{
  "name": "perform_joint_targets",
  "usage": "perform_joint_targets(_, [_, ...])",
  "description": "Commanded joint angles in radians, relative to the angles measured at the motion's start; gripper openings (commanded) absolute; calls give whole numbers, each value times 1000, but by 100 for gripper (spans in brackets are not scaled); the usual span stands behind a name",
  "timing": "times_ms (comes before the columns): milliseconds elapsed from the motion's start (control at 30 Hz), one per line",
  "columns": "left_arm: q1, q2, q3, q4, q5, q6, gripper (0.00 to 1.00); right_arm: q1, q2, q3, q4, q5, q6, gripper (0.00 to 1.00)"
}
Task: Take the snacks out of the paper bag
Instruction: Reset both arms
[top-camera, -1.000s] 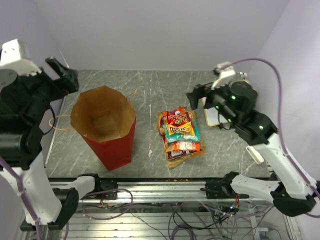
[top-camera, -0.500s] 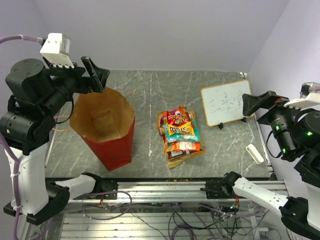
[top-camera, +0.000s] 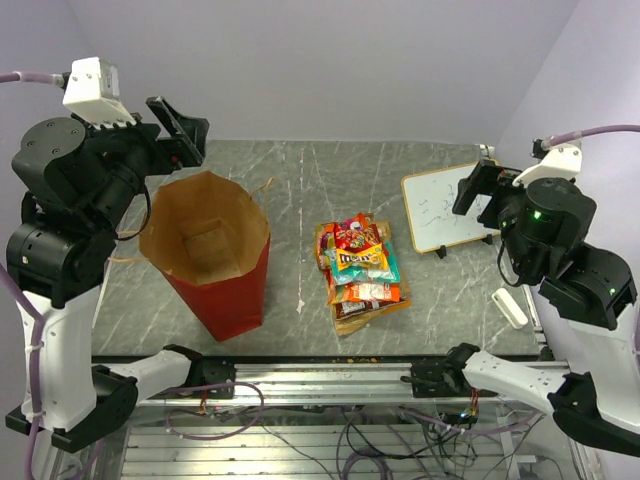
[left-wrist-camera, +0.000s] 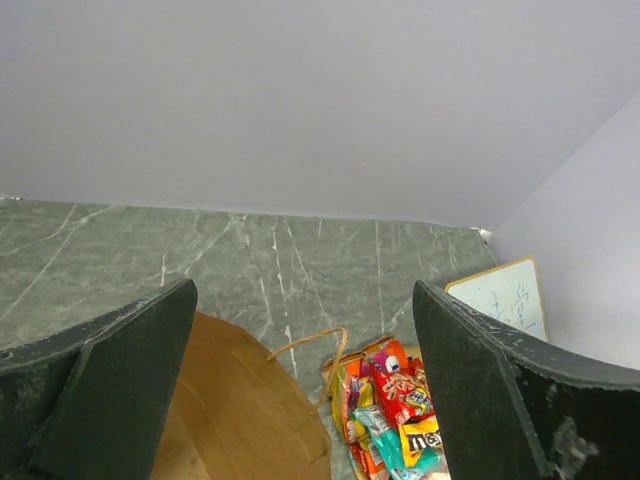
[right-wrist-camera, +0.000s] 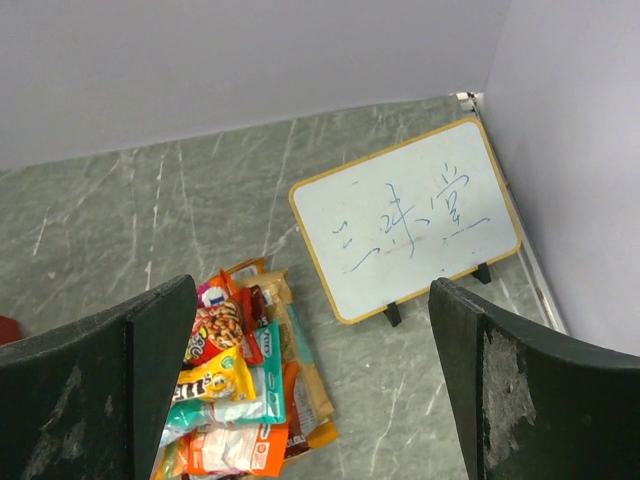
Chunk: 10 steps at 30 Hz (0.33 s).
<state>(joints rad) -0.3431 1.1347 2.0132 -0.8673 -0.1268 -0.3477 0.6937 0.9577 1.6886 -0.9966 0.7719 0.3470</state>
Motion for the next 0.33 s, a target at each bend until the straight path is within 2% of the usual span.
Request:
perform_joint_targets(0, [-8,-6,10,26,-25,14,100,-1,-12,13,58,41,-30,100])
perform_joint_targets(200, [-8,12,32,9,-9,29,100,-2,-11,0,104,25,-84,100])
perform_joint_targets(300, [-8,19,47,-14,-16,38,100,-1,-2,-1,98,72,-39,100])
